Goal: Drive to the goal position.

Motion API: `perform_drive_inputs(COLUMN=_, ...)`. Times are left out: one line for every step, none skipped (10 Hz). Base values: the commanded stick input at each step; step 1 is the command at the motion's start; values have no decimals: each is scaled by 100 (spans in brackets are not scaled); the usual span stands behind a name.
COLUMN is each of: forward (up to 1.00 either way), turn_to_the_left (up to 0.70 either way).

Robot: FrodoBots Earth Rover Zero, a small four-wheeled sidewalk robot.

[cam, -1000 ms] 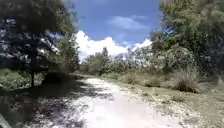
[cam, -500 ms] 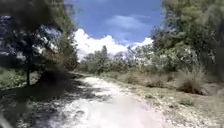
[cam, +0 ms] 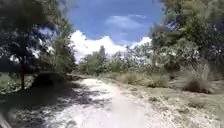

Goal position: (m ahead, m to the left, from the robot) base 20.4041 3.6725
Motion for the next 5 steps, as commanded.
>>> perform_drive_inputs(forward=50, turn_to_the_left=0)
perform_drive_inputs(forward=50, turn_to_the_left=0)
perform_drive_inputs(forward=50, turn_to_the_left=0)
perform_drive_inputs(forward=50, turn_to_the_left=0)
perform_drive_inputs(forward=50, turn_to_the_left=0)
